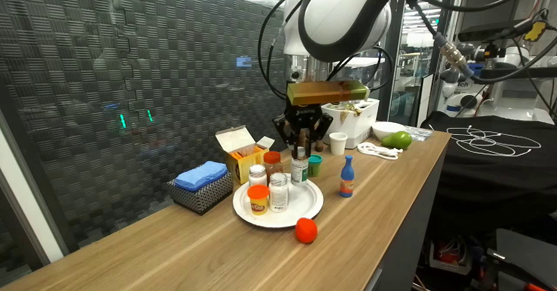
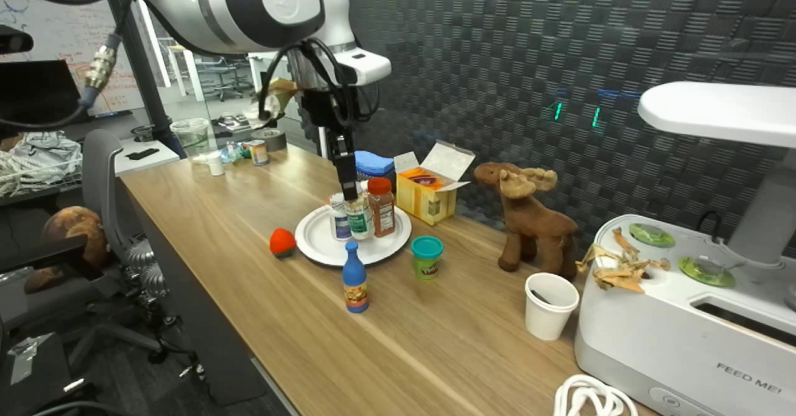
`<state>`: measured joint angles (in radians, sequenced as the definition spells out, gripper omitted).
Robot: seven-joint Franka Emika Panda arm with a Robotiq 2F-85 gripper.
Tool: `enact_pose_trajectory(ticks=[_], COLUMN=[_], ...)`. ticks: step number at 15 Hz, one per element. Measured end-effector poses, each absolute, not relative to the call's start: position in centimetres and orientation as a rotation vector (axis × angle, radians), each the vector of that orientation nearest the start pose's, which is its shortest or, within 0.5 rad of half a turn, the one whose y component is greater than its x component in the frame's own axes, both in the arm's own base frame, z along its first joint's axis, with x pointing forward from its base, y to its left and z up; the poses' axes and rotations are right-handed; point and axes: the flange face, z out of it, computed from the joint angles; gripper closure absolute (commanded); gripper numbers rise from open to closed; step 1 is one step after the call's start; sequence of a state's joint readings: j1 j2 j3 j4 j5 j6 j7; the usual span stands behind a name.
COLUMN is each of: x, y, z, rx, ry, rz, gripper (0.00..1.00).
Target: Place the bottles and orange plush toy on the white plate
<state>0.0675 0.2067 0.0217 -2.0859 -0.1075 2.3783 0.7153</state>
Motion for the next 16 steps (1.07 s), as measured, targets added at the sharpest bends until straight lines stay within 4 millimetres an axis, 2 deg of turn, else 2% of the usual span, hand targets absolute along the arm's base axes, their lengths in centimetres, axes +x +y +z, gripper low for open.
enact_pose_trajectory(ticks=[6,16], x=[59.8,62.3], y=[5.3,7.4], z=[30.9,29.9], rx=[-3.021,-3.009], ry=[0.876,0.808], rz=[-0.103,-0.106], gripper=[0.92,0.92])
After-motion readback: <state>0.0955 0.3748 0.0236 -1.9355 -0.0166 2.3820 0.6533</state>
